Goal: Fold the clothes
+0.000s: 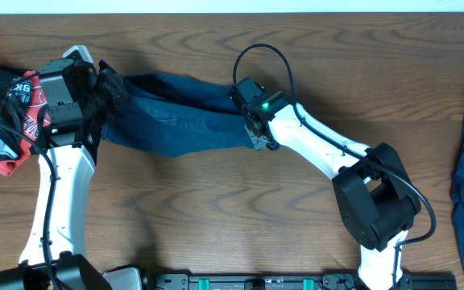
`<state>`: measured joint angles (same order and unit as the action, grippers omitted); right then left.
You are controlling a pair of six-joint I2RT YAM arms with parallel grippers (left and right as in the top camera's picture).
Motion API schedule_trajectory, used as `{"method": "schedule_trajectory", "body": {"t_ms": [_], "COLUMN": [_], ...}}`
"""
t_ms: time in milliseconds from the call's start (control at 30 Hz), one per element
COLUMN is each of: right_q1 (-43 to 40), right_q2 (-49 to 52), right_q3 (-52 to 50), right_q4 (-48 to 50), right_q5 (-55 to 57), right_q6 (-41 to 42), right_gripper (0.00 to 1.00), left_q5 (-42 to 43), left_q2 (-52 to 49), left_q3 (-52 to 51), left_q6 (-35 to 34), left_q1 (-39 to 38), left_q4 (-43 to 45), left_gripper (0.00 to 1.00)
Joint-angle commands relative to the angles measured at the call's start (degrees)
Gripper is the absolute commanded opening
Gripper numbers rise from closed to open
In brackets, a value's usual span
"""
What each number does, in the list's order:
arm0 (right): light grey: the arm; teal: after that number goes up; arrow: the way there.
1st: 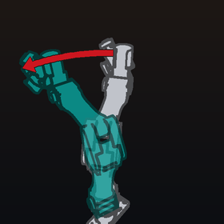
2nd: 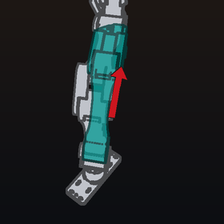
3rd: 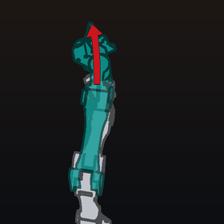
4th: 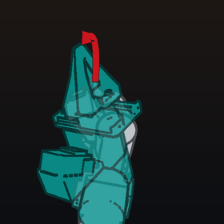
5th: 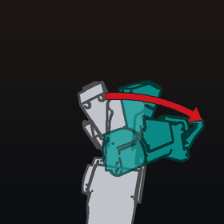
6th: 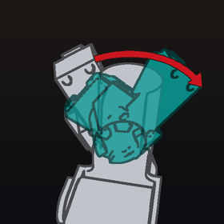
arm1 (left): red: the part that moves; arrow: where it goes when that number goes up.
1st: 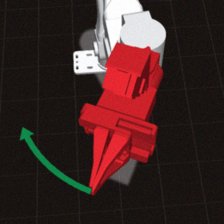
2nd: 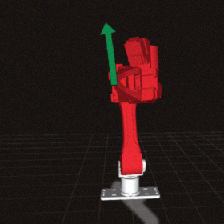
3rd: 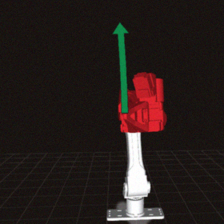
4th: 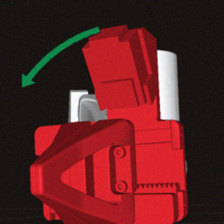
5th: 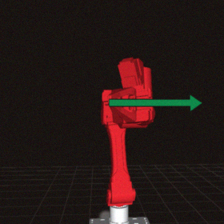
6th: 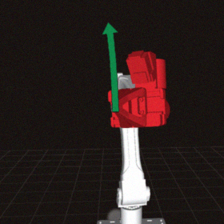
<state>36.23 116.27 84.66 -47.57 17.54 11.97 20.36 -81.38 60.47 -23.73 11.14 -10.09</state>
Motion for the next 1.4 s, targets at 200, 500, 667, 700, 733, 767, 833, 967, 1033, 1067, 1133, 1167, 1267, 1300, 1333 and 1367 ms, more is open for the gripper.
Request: {"method": "schedule_trajectory", "body": {"t_ms": [200,500,667,700,733,767,833,967,1033,1067,1133,1167,1267,1300,1333,1367], "right_q1": [-1.4,-7.5,-10.1,-10.4,-10.7,-11.0,-11.4,-11.4,-11.4,-11.4,-11.4,-11.4,-11.4,-11.4,-11.4,-11.4], "right_q2": [-2.8,-10.0,-12.2,-12.5,-12.8,-13.2,-14.1,-16.5,-18.1,-18.9,-20.8,-21.9,-25.5,-26.7,-28.1,-29.5], "right_q3": [3.8,21.4,30.3,31.7,32.8,34.0,35.7,39.3,40.8,41.5,42.9,43.5,44.6,44.9,45.3,45.6], "right_q4": [-3.4,-13.7,-17.5,-18.2,-18.7,-19.1,-19.5,-20.1,-20.4,-20.6,-21.2,-21.5,-22.2,-22.4,-22.6,-22.7], "right_q5": [5.4,7.7,7.7,7.8,8.0,8.4,10.4,14.1,14.2,14.2,15.2,15.9,17.8,18.3,18.8,19.1], "right_q6": [-0.3,0.3,-1.4,-1.9,-2.2,-2.2,-2.2,-2.9,-3.4,-3.9,-3.9,-3.9,-3.9,-4.0,-4.1,-4.5], "right_gripper": [0.01,0.01,0.01,0.01,0.01,0.01,0.01,0.01,0.01,0.01,0.01,0.01,0.01,0.01,0.01,0.01], "left_q5": [0.1,0.2,0.1,0.1,0.1,0.1,0.1,0.1,0.1,0.1,0.2,0.1,0.1,0.1,0.1,0.1], "left_q2": [0.7,6.7,11.9,13.0,14.1,15.5,18.1,23.5,26.2,27.8,30.6,32.3,36.9,38.3,39.6,41.2], "left_q3": [1.4,1.4,1.4,1.4,1.4,1.4,1.4,1.4,1.4,1.4,1.5,1.5,1.7,1.7,1.7,1.7], "left_q6": [0.7,0.8,0.8,0.8,0.8,0.8,0.8,0.8,0.8,0.8,0.8,0.8,0.8,0.8,0.8,0.8], "left_q1": [-1.1,-6.2,-8.9,-9.4,-9.8,-10.2,-10.8,-11.6,-12.0,-12.2,-12.3,-12.2,-12.2,-12.2,-12.2,-12.2], "left_q4": [0.1,0.0,-0.3,-0.3,-0.3,-0.3,-0.3,-0.3,-0.3,-0.2,0.2,0.2,0.3,0.6,1.0,1.7], "left_gripper": [0.06,0.06,0.06,0.06,0.06,0.06,0.06,0.06,0.06,0.06,0.06,0.06,0.06,0.06,0.06,0.06]}}
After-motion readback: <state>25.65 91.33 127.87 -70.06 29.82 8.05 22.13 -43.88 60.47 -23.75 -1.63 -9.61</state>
